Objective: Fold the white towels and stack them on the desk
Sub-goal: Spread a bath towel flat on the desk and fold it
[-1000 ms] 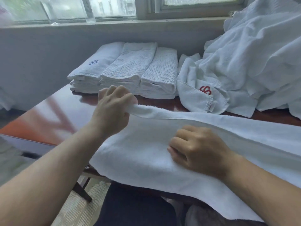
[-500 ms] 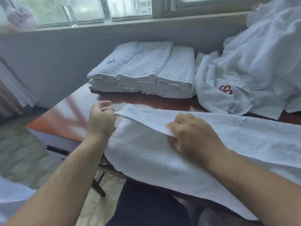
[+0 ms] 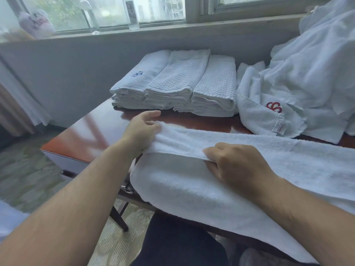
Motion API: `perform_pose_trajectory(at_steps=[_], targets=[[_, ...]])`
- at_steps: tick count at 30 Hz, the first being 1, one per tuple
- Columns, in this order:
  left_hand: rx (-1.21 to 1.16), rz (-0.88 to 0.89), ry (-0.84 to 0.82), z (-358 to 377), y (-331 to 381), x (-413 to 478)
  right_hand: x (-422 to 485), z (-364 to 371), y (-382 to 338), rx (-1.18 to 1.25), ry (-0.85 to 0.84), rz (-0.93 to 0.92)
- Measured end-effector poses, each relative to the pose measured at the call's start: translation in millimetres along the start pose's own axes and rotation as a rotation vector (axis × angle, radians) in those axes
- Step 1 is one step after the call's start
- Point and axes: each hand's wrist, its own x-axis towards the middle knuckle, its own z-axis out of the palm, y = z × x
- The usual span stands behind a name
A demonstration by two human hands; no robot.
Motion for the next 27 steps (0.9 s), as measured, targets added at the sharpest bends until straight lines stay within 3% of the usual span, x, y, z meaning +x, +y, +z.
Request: perform_pose_trajectory(at_steps=[2, 4, 8, 11, 13, 16, 21, 23, 27], targets=[[-0.083, 0.023, 0.014, -1.5, 6.0, 5.6, 0.9, -2.0, 3.0, 0.038, 0.142, 0.071], [-0.19, -0.004, -0.064, -4.8, 10.8, 9.5, 2.7, 0.0, 5.8, 0.056, 0.168, 0.086], [-0.081, -0.039, -0.166, -3.4, 5.4, 10.0, 1.0, 9.0, 3.7, -0.003, 0.0, -0.026], [-0.026, -0.038, -0.142, -7.6, -2.3, 8.8, 0.5, 8.8, 3.4, 0.044, 0.07, -0.033], [0.094, -0.015, -0.165, -12.0, -5.7, 6.4, 3.6, 6.4, 2.8, 0.052, 0.083, -0.042], [0.43, 0.115, -0.099, -11.3, -9.8, 0.8, 2.5, 7.1, -1.2, 0.142, -0.093, -0.011], [0.579, 0.202, -0.012, -9.3, -17.3, -9.2, -1.5, -1.3, 5.3, 0.415, -0.267, 0.051], [0.671, 0.28, -0.001, -8.8, -18.8, -13.2, -1.9, -5.0, 12.6, 0.509, -0.279, 0.107], [0.894, 0.327, 0.074, -2.0, -16.0, -26.1, -14.6, -8.1, 20.3, 0.453, -0.258, 0.152]])
